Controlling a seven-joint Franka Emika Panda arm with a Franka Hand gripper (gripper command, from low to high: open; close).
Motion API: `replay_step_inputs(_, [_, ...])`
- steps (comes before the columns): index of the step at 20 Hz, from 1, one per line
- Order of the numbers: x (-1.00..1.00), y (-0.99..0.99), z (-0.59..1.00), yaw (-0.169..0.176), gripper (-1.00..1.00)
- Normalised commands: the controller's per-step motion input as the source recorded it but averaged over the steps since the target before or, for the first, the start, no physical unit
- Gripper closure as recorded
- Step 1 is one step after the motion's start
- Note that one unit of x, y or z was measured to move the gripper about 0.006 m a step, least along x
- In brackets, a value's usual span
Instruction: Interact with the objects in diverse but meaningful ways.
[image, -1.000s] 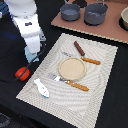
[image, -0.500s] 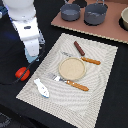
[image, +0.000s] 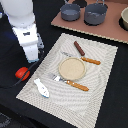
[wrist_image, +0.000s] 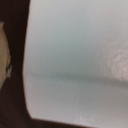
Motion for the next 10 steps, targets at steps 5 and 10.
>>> replay_step_inputs(5, [0.0,0.1,0.26,0.0,1.0])
replay_step_inputs(10, [0.0,0.17,0.36,0.0,1.0])
